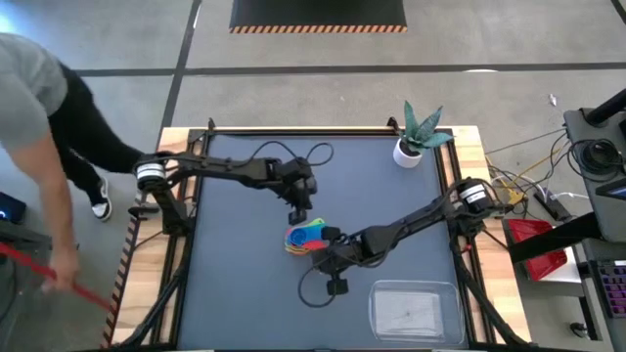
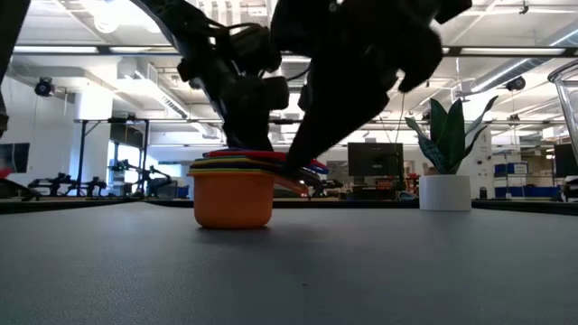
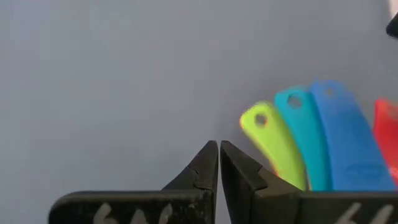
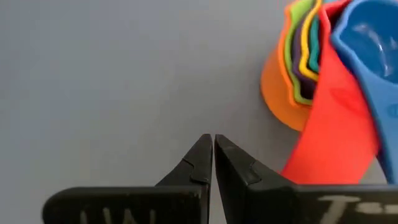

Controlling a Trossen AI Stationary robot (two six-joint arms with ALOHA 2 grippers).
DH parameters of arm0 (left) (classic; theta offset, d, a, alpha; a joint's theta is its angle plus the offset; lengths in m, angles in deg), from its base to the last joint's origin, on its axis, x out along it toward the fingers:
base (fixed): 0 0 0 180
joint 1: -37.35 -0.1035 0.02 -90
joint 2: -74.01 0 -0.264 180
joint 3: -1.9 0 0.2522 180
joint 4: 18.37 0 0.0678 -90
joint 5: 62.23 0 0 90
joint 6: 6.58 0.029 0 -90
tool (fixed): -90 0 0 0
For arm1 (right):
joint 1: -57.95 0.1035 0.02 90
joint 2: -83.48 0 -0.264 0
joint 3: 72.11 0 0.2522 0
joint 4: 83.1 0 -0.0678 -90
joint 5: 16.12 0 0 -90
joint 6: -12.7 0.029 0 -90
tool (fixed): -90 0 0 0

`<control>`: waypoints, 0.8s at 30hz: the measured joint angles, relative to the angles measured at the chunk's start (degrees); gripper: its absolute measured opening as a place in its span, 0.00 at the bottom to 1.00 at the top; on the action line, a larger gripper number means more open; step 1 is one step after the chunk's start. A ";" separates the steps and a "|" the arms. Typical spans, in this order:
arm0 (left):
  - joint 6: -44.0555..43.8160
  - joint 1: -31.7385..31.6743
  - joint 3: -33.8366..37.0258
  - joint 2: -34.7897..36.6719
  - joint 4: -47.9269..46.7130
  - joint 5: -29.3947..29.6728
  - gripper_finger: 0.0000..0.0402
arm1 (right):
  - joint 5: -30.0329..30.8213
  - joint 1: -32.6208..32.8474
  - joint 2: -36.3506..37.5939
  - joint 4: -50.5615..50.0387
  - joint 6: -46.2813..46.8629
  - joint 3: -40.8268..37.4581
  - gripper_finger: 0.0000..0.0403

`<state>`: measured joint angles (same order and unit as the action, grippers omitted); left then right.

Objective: Nest measuring cups in basket
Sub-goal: Adjust the nested measuring cups

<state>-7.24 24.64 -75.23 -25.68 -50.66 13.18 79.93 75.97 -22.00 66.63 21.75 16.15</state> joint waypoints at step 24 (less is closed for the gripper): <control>1.46 1.80 -1.38 -2.39 -7.00 -7.35 0.00 | 7.62 -5.11 -0.93 -4.43 1.62 0.08 0.02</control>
<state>-5.79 26.45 -76.61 -28.07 -57.66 5.83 87.55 70.86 -22.93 62.20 23.37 16.24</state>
